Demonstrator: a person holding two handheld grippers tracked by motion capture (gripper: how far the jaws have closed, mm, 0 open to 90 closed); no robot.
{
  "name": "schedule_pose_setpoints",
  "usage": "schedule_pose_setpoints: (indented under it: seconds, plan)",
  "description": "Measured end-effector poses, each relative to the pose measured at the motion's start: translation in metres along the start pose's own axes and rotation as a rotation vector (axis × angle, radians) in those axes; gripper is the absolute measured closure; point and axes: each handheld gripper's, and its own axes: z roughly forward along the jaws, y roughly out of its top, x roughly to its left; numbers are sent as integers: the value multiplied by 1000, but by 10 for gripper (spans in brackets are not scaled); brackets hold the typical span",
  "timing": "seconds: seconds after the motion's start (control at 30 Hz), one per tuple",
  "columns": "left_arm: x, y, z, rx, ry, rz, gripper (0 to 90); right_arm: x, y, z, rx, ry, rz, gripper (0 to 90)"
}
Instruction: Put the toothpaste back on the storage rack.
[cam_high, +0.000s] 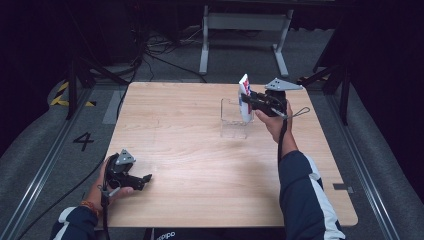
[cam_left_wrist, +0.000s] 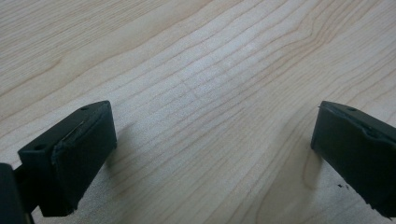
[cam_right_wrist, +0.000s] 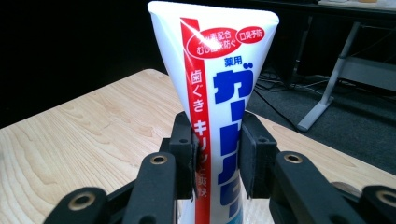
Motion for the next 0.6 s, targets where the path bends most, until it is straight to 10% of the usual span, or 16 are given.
schedule_pose_setpoints:
  seconds: [0.6]
  plan:
    - [0,0,0,-1,-1,-6,7,-8,-27,11,45,-2,25,700]
